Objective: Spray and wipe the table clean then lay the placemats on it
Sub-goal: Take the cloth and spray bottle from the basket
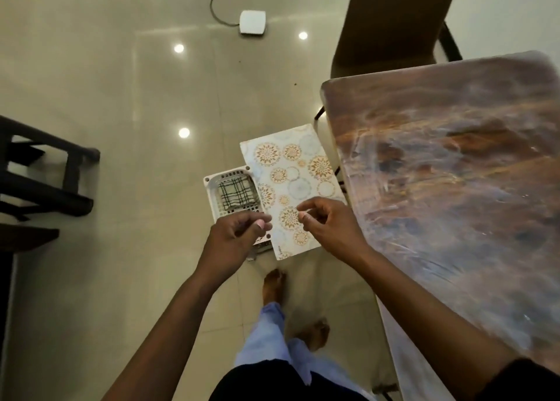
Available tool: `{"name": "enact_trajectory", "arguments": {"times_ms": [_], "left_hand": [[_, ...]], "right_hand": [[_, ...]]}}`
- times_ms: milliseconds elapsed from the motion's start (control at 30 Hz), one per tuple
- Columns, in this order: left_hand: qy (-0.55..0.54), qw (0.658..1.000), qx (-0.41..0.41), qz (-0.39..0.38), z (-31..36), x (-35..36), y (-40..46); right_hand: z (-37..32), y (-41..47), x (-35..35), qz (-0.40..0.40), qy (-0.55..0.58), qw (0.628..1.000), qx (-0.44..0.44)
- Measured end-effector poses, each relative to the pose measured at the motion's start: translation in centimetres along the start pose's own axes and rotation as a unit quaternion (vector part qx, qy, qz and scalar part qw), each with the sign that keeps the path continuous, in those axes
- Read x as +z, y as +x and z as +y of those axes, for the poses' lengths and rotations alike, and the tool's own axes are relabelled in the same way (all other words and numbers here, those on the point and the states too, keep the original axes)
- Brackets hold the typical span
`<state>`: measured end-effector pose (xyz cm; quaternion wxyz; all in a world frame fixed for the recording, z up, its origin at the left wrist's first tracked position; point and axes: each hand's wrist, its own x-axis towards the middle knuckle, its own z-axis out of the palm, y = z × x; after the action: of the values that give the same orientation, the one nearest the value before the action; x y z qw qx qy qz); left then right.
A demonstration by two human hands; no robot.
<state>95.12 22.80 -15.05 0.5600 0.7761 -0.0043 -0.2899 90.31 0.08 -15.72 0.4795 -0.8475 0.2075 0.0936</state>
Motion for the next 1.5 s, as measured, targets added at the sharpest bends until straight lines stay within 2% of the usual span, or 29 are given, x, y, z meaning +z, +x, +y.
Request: {"name": "enact_trajectory", "arguments": {"times_ms": [267, 467, 633, 767, 867, 1033, 1333, 1500], "left_hand": [[0.029, 0.995, -0.047, 0.082, -4.1, -4.3, 10.2], [0.172, 0.97, -0.117, 0.127, -9.7, -5.1, 17.2], [0.246, 0.949, -0.165, 0.107, -14.9, -5.0, 22.0], [0.298, 0.939, -0.134, 0.108, -17.1, -4.4, 24.6], [0.342, 0.928, -0.098, 0.107, -18.9, -4.4, 26.6], [0.367, 0.918, -0.088, 0.118, -20.9, -4.0, 28.8], [0.373, 0.91, -0.102, 0.151, -21.7, -4.7, 30.0], [0.29, 0.938, -0.101, 0.159, -19.7, -4.5, 28.4]], "right_hand": [[-0.5, 12.0, 6.1, -0.081, -0.143, 0.986, -0.028], [2.4, 18.9, 12.2, -0.148, -0.202, 0.968, -0.034], [5.8, 23.7, 17.9, -0.165, -0.233, 0.954, -0.096], [8.4, 25.6, 20.9, -0.163, -0.284, 0.927, -0.18], [10.4, 26.8, 22.4, -0.152, -0.342, 0.894, -0.245], [12.8, 28.0, 23.5, -0.129, -0.381, 0.867, -0.296], [13.3, 27.9, 23.4, -0.123, -0.355, 0.88, -0.29], [12.2, 27.3, 22.8, -0.117, -0.324, 0.904, -0.252]]}}
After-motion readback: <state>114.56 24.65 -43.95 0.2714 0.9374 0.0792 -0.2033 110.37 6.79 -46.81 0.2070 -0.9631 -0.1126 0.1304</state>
